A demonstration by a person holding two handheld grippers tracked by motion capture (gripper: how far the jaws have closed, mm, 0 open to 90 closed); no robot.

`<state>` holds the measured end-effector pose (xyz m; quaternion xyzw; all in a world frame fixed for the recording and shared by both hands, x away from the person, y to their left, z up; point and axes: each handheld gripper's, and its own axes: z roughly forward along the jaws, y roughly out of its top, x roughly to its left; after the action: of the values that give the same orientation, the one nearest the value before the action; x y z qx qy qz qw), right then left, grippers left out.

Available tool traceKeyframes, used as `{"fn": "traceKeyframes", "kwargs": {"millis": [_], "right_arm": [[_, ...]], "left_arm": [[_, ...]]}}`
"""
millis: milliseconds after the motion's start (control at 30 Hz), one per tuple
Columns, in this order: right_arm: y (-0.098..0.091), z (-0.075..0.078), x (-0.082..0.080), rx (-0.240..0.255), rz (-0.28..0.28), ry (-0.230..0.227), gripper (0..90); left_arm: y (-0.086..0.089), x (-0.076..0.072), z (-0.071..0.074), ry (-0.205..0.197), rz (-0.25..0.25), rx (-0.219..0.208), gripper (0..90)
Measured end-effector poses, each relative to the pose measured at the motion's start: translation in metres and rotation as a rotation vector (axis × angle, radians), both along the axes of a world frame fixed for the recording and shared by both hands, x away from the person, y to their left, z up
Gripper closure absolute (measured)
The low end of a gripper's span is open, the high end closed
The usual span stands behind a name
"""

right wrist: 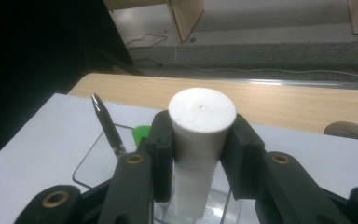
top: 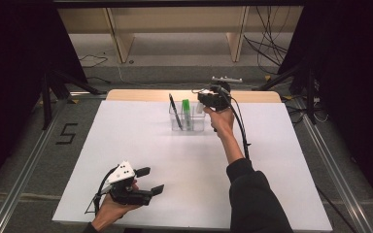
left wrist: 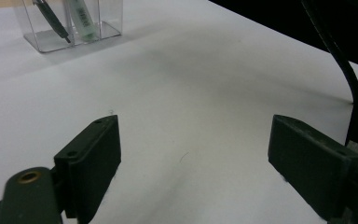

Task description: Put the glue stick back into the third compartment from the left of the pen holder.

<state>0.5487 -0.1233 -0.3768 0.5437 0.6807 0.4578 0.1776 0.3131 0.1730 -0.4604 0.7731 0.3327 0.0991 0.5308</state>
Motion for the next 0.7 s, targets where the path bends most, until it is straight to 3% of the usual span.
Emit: {"fn": "traceKeyframes", "kwargs": {"millis": [700], "right_arm": [[0.011,-0.014,0.009,-0.071,0.002,0.033,67.0]], "left_arm": [[0.0,0.0,0.001,-0.01,0.0,-0.022,16.7]]}}
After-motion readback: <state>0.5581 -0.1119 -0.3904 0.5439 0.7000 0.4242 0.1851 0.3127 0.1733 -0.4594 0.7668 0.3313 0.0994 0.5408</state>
